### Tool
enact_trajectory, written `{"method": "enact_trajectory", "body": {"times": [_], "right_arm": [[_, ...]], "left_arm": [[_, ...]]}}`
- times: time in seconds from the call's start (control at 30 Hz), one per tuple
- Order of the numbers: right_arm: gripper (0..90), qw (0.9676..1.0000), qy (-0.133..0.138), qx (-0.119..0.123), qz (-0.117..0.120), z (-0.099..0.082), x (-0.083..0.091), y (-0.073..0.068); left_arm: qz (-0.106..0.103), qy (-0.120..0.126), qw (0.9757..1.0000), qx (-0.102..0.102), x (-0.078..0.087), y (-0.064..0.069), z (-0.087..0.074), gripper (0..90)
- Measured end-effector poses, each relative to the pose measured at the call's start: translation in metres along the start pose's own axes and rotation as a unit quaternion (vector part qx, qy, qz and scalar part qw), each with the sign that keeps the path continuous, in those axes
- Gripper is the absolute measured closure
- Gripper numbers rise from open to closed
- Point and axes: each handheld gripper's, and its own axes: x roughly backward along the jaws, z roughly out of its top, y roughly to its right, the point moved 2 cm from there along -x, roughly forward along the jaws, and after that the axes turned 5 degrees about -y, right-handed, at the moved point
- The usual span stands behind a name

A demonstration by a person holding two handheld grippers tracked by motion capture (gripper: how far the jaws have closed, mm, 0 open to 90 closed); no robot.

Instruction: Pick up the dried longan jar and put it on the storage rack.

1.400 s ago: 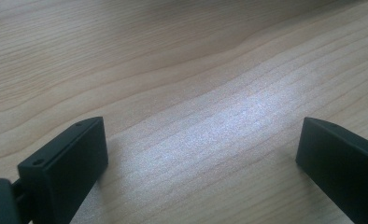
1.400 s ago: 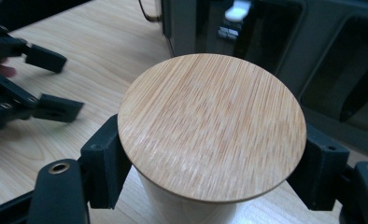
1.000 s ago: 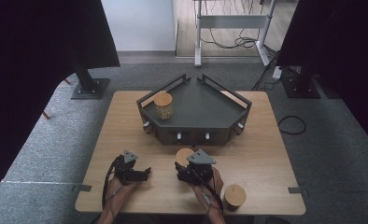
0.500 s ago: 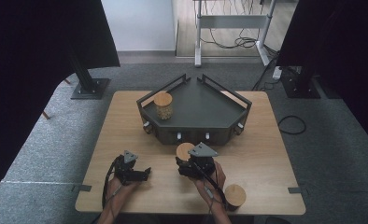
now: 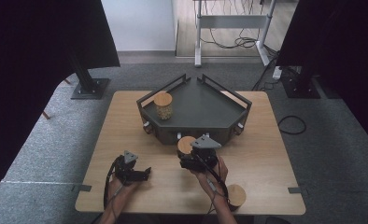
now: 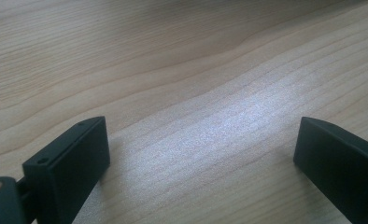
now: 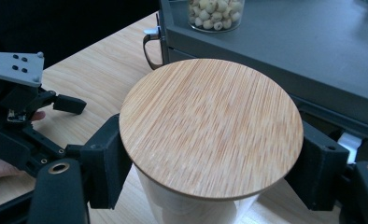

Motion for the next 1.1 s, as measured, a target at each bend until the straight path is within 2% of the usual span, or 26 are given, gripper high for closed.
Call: {"method": "enact_trajectory", "body": {"times": [1.1], "right_arm": [[24.7,0.9999,0.010,-0.001,-0.007,0.036,0.007,0.010]], "left_arm": [[-0.003,-0.003,1.0000,-0.006,-0.001,0.000,0.002,1.8]]}}
